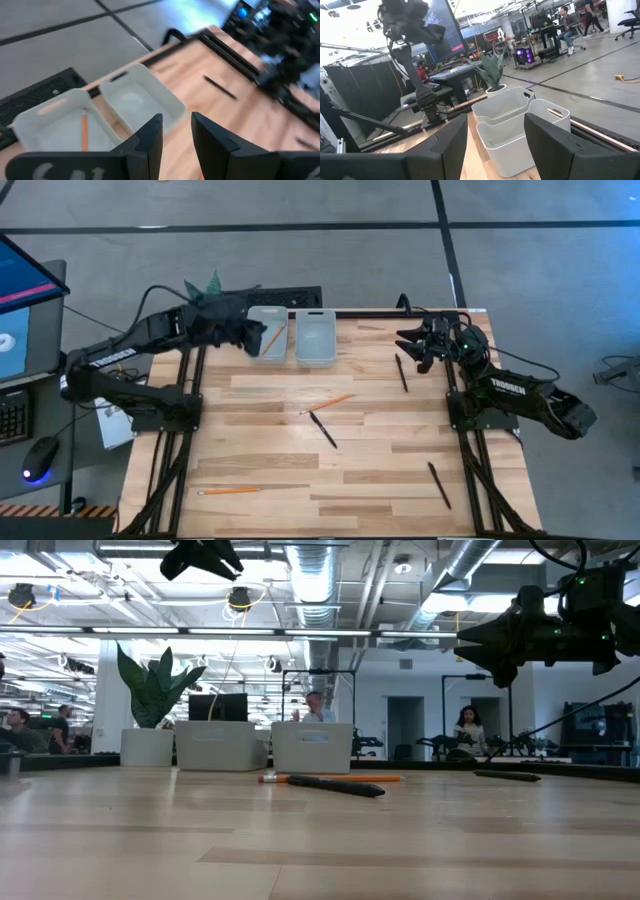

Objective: Sort pens & pencils
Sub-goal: Put the bottom pencil into the left bin

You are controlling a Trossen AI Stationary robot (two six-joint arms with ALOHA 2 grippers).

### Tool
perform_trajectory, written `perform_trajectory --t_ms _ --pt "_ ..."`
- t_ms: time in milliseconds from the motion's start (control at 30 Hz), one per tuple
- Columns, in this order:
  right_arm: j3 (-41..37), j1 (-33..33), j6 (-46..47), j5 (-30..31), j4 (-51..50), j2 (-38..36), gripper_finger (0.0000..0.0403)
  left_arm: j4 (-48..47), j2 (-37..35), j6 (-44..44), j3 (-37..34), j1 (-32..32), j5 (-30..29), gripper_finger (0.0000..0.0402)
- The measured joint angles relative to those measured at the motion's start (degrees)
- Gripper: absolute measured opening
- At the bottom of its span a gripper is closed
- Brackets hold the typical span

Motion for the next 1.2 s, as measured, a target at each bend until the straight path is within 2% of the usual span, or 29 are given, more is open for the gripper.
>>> perform_trajectory --t_ms 233,633,800,1033,1200 --pt "0.0 0.0 1.1 -1.7 0.0 0.0 0.0217 0.3 0.1 3.7 0.0 -11.4 -0.3 0.0093" --pt "0.0 0.0 1.1 -2.0 0.0 0.0 0.0217 -3.5 1.9 -9.3 0.0 -27.5 0.2 0.0093" --pt "0.0 0.0 1.3 -2.1 0.0 0.0 0.0217 -8.2 6.0 -10.0 0.0 -31.3 0.6 0.0093" --pt "0.0 0.0 3.6 -2.8 0.1 0.0 0.0217 -13.4 13.4 -5.6 0.0 -34.1 9.7 0.0093" --pt "0.0 0.0 3.7 -2.8 0.1 0.0 0.0217 -16.8 19.4 -8.6 0.0 -35.9 10.3 0.0093"
